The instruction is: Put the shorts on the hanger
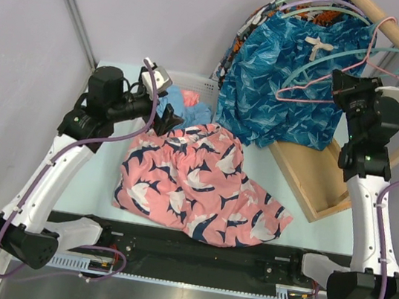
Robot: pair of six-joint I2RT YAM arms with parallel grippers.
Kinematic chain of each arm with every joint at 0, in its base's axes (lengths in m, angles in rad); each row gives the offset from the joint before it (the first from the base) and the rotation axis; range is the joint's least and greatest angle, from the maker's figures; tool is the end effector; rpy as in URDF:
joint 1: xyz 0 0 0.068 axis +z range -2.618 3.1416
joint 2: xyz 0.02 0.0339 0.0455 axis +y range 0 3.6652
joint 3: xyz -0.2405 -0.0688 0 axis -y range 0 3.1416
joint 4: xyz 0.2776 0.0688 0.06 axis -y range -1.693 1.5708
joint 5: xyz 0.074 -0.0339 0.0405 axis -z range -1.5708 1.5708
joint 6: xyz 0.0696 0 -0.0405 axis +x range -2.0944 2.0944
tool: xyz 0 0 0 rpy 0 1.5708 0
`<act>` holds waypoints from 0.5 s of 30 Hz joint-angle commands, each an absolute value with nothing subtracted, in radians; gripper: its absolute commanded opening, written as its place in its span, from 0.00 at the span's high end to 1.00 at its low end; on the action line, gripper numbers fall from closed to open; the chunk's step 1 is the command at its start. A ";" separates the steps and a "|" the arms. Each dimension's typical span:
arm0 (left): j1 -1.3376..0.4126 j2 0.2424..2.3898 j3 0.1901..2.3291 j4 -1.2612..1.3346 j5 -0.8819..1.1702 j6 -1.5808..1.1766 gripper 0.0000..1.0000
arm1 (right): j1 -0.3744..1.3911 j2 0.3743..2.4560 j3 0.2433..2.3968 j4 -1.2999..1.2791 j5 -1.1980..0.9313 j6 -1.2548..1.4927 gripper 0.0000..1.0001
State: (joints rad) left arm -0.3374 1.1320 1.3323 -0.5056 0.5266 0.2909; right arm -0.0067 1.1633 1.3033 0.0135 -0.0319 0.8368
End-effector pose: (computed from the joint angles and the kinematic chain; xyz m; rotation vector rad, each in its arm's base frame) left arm 0.2771 -0.1343 0.4049 0.9099 1.6293 -0.5245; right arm 0.3331 0.0000 0.4544 0.5709 1.3385 0.7057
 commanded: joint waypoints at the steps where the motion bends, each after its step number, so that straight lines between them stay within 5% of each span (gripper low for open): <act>1: -0.344 1.144 1.387 -0.515 0.549 0.313 0.02 | -0.003 1.105 1.292 0.046 -0.066 0.828 1.00; 15: -0.344 1.172 1.419 -0.525 0.560 0.307 0.02 | -0.015 1.069 1.255 0.106 -0.060 0.816 1.00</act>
